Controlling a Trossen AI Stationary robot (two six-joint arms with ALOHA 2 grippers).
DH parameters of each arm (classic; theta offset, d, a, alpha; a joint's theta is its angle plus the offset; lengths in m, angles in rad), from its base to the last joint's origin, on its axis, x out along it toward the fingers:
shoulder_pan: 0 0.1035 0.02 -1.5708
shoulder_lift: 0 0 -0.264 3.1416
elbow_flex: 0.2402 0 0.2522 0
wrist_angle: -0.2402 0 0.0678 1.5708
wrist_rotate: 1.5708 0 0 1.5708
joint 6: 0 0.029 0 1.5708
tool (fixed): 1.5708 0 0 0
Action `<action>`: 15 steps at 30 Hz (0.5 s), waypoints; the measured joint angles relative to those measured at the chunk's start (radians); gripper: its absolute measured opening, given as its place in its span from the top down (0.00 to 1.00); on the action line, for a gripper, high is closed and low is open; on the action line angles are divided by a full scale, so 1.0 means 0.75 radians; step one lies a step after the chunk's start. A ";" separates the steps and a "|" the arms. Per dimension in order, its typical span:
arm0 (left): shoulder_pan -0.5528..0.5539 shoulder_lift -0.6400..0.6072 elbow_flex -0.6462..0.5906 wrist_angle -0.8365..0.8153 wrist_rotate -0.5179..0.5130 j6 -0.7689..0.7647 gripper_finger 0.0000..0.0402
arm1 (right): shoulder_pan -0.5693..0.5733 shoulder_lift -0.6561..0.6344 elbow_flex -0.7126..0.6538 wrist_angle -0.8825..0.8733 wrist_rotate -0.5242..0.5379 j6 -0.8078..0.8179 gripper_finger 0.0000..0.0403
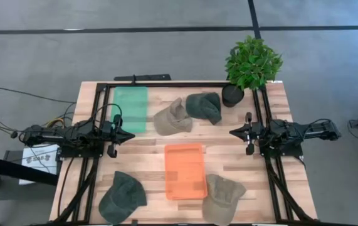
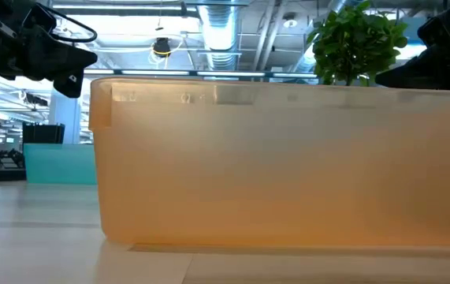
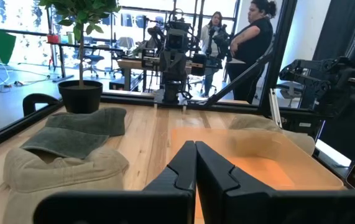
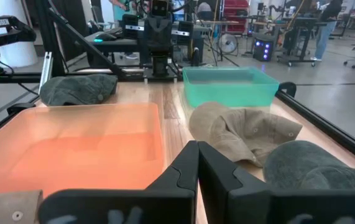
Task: Pick & Place hat
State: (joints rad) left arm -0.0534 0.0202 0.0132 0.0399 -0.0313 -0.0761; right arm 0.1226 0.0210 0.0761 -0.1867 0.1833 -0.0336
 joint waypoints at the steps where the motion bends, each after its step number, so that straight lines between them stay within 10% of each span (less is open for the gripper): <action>1: 0.000 0.000 0.000 0.000 0.000 0.000 1.00 | 0.000 0.000 0.000 0.000 -0.001 0.000 1.00; 15: 0.000 0.000 0.000 0.008 0.000 -0.013 1.00 | 0.000 0.000 0.000 0.000 0.000 0.000 1.00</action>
State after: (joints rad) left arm -0.0536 0.0204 0.0135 0.0456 -0.0315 -0.0860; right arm 0.1226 0.0209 0.0761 -0.1867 0.1830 -0.0338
